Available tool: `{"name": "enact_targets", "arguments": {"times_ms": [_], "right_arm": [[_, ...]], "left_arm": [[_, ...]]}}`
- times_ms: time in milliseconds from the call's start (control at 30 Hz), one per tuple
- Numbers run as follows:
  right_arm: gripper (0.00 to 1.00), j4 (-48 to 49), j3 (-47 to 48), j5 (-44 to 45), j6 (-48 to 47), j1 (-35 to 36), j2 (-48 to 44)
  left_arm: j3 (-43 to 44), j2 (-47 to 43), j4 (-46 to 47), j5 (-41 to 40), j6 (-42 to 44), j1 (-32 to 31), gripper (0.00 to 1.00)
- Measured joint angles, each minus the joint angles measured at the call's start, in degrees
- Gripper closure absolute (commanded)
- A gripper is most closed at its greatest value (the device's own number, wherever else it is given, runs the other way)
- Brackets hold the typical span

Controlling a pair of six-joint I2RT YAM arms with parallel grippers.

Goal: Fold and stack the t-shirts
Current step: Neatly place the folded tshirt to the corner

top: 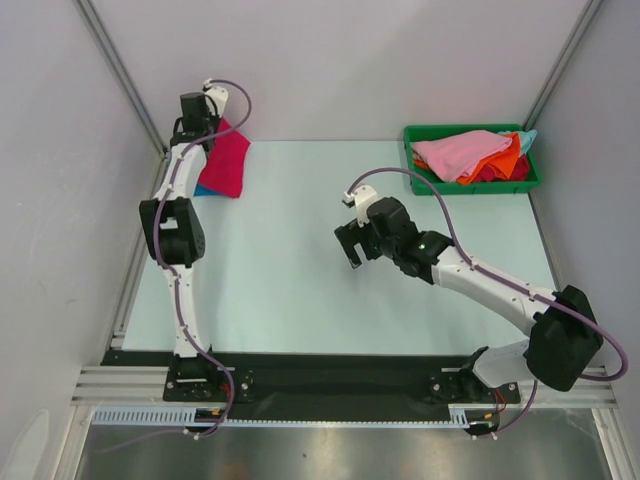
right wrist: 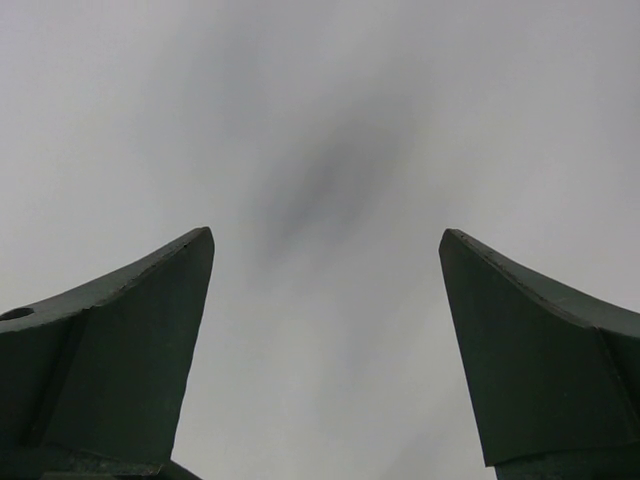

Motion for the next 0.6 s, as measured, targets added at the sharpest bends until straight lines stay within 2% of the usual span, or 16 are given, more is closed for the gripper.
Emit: {"name": "enact_targets", "arguments": {"times_ms": [400, 467, 567, 600], "right_arm": [[0.0, -2.1, 3.3, -0.2, 1.7, 0.0, 4.4], [0.0, -2.9, 3.7, -0.2, 2.3, 0.0, 4.8], [0.0, -3.5, 5.5, -0.1, 3.1, 0.0, 6.1], [0.0, -3.6, 6.0, -0.1, 3.4, 0.0, 6.3]], "left_arm": [[-0.2, 2.8, 4.1, 0.1, -0.9, 2.3, 0.99], [-0.5, 3.1, 4.6, 0.1, -1.3, 2.8, 0.96], [-0.7, 3.7, 5.6, -0.2, -2.3, 3.8, 0.51], [-0.7, 3.9, 5.9, -0.7, -2.3, 4.1, 0.38]]}}
